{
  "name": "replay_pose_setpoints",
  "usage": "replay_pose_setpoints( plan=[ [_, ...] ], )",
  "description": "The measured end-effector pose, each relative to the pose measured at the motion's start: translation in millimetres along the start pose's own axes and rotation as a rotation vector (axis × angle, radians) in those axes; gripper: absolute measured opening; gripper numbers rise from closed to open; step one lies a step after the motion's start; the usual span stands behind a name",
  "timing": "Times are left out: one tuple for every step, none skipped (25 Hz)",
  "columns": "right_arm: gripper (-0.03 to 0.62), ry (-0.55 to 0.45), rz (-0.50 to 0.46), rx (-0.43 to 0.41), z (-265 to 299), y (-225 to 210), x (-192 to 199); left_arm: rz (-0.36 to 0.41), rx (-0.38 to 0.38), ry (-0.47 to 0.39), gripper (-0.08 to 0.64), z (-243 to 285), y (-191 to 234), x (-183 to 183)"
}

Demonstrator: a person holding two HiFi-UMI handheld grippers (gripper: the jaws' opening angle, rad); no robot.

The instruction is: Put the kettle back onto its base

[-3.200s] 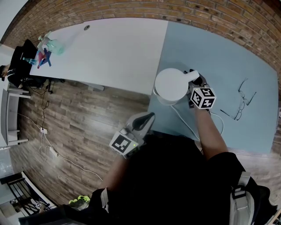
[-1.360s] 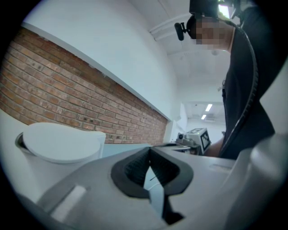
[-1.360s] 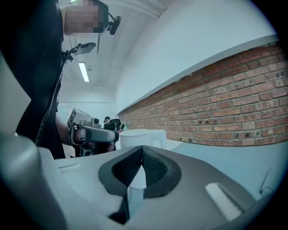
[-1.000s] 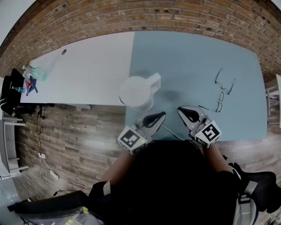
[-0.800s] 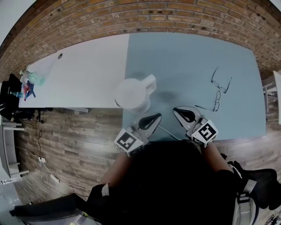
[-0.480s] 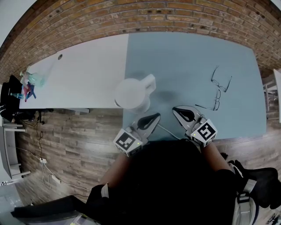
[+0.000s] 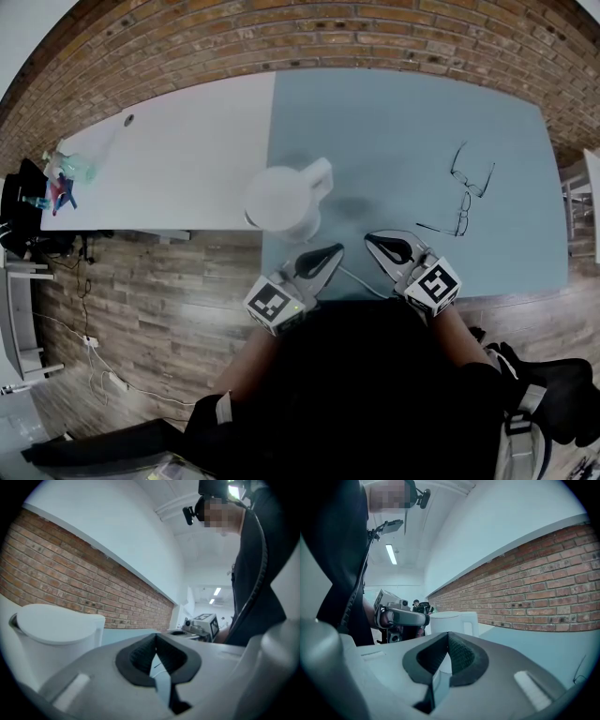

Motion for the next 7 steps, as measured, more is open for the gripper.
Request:
replay_pose_setpoints(
  plan=[
    [0.003, 0.001, -0.004, 0.000, -0.2, -0.2, 0.2, 0.000, 0.001, 0.008, 0.003, 0.2, -0.9, -0.4],
    [0.003, -0.001, -0.012, 0.002, -0.3, -0.4, 0.3, 0.003, 0.002, 0.015, 0.003, 0.4, -1.6, -0.9],
    [0.003, -0.004, -0.023, 0.005, -0.7, -0.7, 0.5, 0.008, 0.002, 0.015, 0.002, 0.6, -1.7, -0.7],
    [0.003, -0.004, -0.032, 0.010, -1.1, -0.9, 0.6, 0.008, 0.001, 0.012, 0.003, 0.8, -1.9, -0.6],
    [0.003, -0.001, -0.036, 0.015, -1.5, -0.9, 0.7, 0.005, 0.000, 0.013, 0.003, 1.0, -2.5, -0.9],
    [0.003, 0.003, -0.037, 0.020, -1.9, -0.8, 0.9, -0.001, -0.002, 0.016, 0.003, 1.0, -3.3, -1.1],
    [0.003, 0.007, -0.037, 0.025, -2.2, -0.6, 1.0, -0.006, -0.003, 0.020, 0.003, 0.9, -4.1, -1.4]
  ],
)
Point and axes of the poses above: the fingertips, and each gripper's own axes: z forward along the fingers, y to its left, x out of its underside, the point moved 6 cm from there along -z, backward along the fingers, and after that the axes turned 7 degrees about -z, right-handed, at the moved point
